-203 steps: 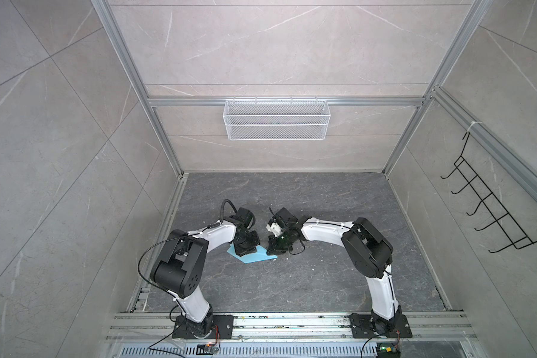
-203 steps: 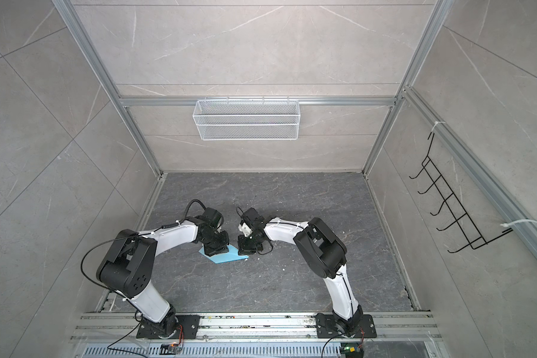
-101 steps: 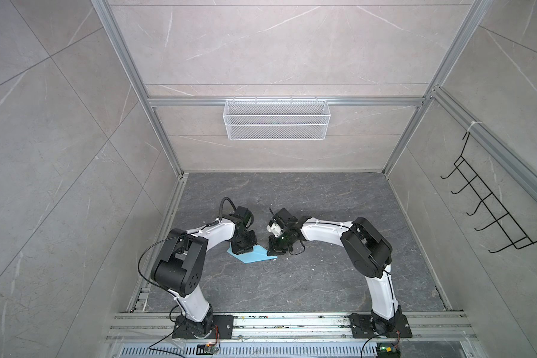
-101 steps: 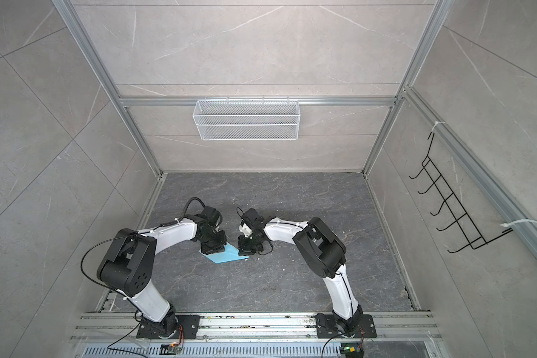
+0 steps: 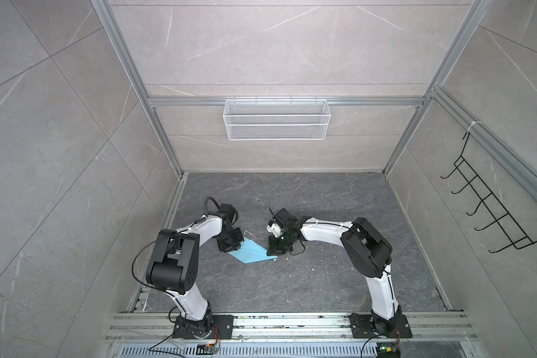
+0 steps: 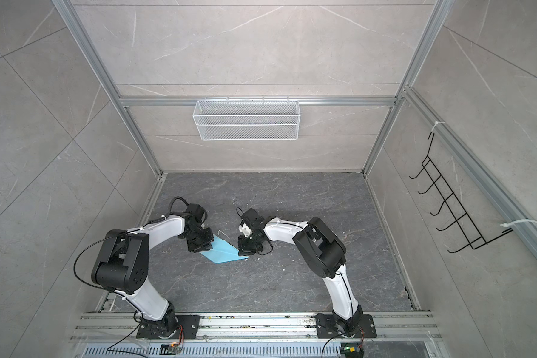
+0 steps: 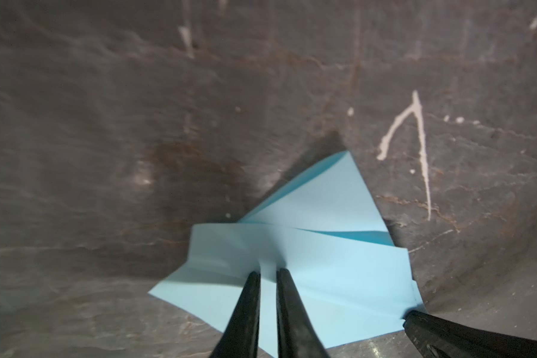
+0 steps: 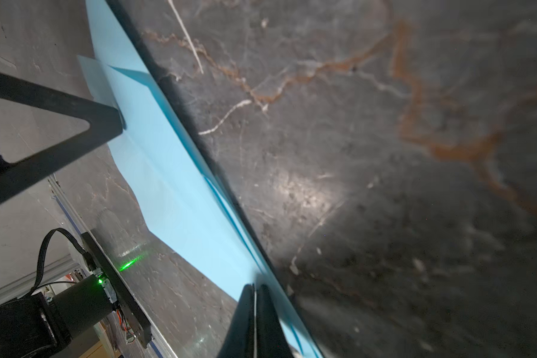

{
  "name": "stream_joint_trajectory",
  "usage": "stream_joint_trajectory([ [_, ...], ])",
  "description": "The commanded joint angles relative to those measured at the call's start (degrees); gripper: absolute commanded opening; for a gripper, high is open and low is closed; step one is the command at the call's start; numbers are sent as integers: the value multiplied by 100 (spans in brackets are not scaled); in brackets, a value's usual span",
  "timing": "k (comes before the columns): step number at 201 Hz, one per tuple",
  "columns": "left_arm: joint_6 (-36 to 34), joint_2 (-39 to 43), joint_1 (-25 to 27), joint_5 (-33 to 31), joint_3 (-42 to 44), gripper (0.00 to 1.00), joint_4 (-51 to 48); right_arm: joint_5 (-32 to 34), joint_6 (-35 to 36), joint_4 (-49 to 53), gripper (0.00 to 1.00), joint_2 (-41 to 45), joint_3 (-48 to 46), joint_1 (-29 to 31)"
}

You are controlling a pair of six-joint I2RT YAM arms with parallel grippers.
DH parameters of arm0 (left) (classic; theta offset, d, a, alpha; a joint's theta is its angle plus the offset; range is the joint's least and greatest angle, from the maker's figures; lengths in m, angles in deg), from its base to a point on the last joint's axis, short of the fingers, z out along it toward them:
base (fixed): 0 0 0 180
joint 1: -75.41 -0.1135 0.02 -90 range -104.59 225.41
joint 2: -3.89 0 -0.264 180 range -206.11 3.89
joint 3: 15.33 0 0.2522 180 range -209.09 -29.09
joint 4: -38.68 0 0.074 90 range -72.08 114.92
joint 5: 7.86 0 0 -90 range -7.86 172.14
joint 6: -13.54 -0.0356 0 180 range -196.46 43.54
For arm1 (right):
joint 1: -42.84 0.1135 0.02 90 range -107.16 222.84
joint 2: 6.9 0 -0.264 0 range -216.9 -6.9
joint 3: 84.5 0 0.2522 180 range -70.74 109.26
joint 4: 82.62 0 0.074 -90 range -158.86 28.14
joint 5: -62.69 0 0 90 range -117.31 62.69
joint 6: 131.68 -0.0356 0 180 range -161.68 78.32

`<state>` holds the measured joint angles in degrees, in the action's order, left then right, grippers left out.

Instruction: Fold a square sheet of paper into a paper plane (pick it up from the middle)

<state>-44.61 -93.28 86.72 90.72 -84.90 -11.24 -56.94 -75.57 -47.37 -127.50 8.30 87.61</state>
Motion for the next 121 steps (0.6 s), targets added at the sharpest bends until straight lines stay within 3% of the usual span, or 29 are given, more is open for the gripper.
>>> stream_joint_trajectory([
  [1,-146,154,-295,-760,39,21,-382,347,-26,366,11,-150,-131,6],
  [63,344,1858,-296,7,228,41,180,224,84,-595,20,738,-182,1],
  [89,806,2448,-295,530,759,52,806,573,286,-680,33,888,-351,-50],
  [121,1477,2860,-270,1040,1511,74,1681,765,382,-711,48,754,-447,-134],
])
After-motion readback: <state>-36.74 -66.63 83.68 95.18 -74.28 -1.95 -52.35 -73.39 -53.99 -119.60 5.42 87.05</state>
